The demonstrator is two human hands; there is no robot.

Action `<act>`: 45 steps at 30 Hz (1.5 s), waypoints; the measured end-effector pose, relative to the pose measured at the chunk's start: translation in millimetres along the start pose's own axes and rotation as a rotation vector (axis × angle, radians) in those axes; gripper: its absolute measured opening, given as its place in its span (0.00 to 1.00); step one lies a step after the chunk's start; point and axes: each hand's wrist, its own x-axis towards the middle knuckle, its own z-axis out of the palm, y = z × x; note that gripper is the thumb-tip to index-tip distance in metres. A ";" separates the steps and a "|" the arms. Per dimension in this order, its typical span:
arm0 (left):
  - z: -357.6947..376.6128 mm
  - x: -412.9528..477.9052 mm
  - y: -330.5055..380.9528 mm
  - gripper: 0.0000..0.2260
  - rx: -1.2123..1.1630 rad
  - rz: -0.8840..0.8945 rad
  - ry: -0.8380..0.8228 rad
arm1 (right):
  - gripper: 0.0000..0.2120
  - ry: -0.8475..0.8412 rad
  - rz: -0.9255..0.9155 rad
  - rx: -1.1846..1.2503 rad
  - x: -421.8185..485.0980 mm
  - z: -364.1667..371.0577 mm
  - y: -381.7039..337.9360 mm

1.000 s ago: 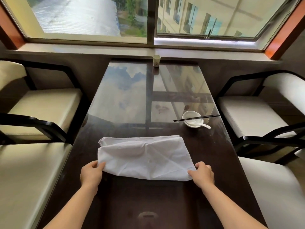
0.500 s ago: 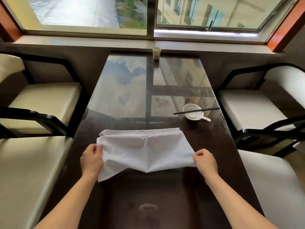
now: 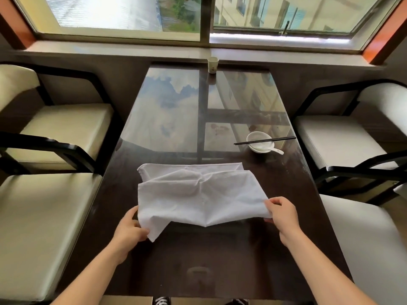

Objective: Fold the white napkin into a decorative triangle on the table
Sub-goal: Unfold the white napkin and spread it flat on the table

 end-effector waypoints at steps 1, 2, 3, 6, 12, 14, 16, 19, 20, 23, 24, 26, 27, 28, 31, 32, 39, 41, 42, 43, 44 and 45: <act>-0.9 -1.2 0.3 0.40 -0.037 0.007 0.055 | 0.03 0.011 -0.009 0.016 -1.3 -1.6 -0.4; -3.1 -2.3 1.3 0.39 -0.088 0.008 0.096 | 0.03 0.021 -0.013 0.021 -2.8 -3.5 -0.2; -5.8 -3.5 2.8 0.38 -0.133 0.010 0.121 | 0.03 0.029 -0.018 0.012 -4.6 -5.6 0.6; -15.6 -10.4 5.0 0.33 -0.126 0.031 0.166 | 0.02 0.033 -0.030 -0.057 -9.5 -11.3 6.7; -17.1 -18.5 -6.3 0.17 0.134 -0.046 0.218 | 0.04 0.005 -0.012 -0.272 -22.3 -13.3 30.3; -15.9 -18.8 -12.8 0.12 0.207 -0.062 0.209 | 0.05 -0.008 -0.012 -0.398 -24.7 -13.7 36.2; -14.3 -18.7 -17.0 0.09 0.305 -0.070 0.194 | 0.06 -0.052 -0.004 -0.539 -25.6 -14.2 41.9; -11.8 -20.2 -14.2 0.04 0.530 -0.071 0.202 | 0.07 -0.179 -0.002 -0.794 -24.3 -14.5 47.1; -11.8 -21.1 -12.4 0.03 0.631 -0.066 0.225 | 0.06 -0.205 -0.013 -0.869 -22.7 -15.0 47.0; -12.7 -20.1 -5.6 0.05 0.867 -0.040 0.353 | 0.09 -0.200 -0.099 -1.020 -12.5 -16.7 36.1; -12.7 -18.3 -2.7 0.06 0.878 -0.030 0.393 | 0.09 -0.174 -0.133 -1.024 -7.3 -17.2 29.0; -12.7 -11.0 4.7 0.07 0.804 0.004 0.455 | 0.10 -0.125 -0.183 -0.965 6.6 -16.0 10.1; -12.2 -5.1 9.8 0.07 0.752 0.033 0.484 | 0.10 -0.112 -0.210 -0.933 15.8 -14.2 -1.0; -11.9 1.9 15.6 0.07 0.705 0.066 0.510 | 0.10 -0.103 -0.242 -0.906 25.9 -12.0 -12.7; -10.0 30.1 33.9 0.10 0.578 0.137 0.552 | 0.10 -0.092 -0.337 -0.831 54.2 1.3 -47.6; -9.0 40.3 40.4 0.13 0.534 0.138 0.557 | 0.09 -0.092 -0.349 -0.799 62.9 8.0 -57.3; -2.5 108.6 82.0 0.23 0.350 0.032 0.396 | 0.15 -0.191 -0.206 -0.643 114.9 67.0 -90.2; 1.2 118.5 89.2 0.18 0.358 0.032 0.360 | 0.20 -0.210 -0.177 -0.710 120.0 80.0 -90.2; 3.1 122.3 92.0 0.15 0.372 0.043 0.352 | 0.22 -0.199 -0.173 -0.749 121.9 85.2 -90.3; 4.8 125.9 94.2 0.11 0.384 0.050 0.354 | 0.23 -0.184 -0.174 -0.779 124.7 89.5 -90.5; 6.2 128.9 95.9 0.08 0.387 0.052 0.366 | 0.24 -0.169 -0.179 -0.796 127.2 92.9 -90.9; 7.6 131.4 97.3 0.06 0.382 0.050 0.386 | 0.25 -0.156 -0.185 -0.804 129.7 95.1 -91.3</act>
